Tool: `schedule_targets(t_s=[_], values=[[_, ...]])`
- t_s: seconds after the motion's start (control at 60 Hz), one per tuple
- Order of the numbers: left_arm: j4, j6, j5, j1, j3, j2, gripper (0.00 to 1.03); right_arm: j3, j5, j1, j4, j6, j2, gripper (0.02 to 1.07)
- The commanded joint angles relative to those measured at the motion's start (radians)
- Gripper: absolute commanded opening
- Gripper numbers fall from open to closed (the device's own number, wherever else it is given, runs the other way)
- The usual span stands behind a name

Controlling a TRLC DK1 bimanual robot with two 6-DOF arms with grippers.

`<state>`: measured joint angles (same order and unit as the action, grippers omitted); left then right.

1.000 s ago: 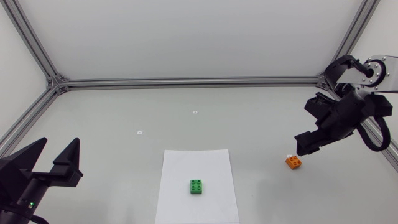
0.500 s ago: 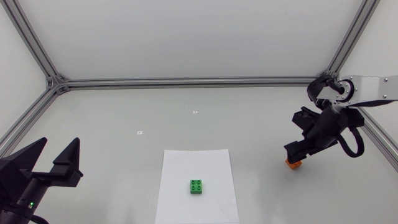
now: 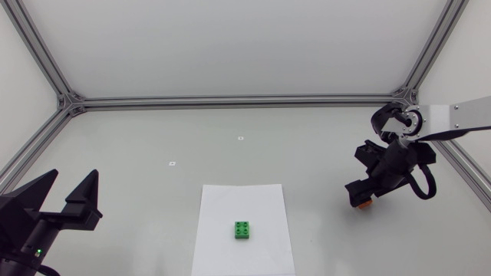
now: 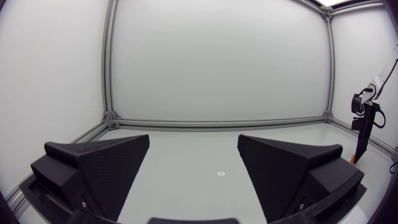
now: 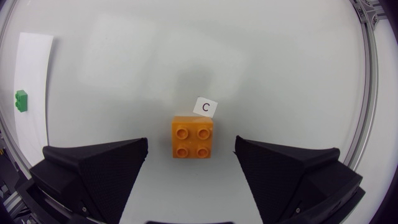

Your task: Pick up the orange 2x2 brick with the right arm and stack it on top of the green 2x2 brick in the center

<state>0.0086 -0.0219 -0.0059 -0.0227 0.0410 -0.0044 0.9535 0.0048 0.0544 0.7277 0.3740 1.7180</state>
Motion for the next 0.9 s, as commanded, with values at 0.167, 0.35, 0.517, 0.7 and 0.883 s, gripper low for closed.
schedule_targets(t_s=[0.167,0.35,0.517,0.7,0.883], values=[[-0.015,0.013,0.004,0.003,-0.041,-0.008,0.99,-0.009,-0.003,0.012,-0.010,-0.017,0.031,0.99],[-0.015,0.013,0.004,0.003,-0.041,-0.008,0.99,-0.009,-0.006,0.010,-0.028,-0.018,0.054,0.96],[-0.015,0.013,0.004,0.003,-0.041,-0.008,0.99,0.001,-0.009,0.010,-0.028,-0.018,0.058,0.92],[-0.013,0.013,0.004,0.003,-0.041,-0.008,0.99,0.011,-0.023,0.012,-0.020,-0.018,0.049,0.87],[-0.015,0.013,0.004,0.003,-0.041,-0.008,0.99,0.021,-0.026,0.013,-0.020,-0.017,0.052,0.87]])
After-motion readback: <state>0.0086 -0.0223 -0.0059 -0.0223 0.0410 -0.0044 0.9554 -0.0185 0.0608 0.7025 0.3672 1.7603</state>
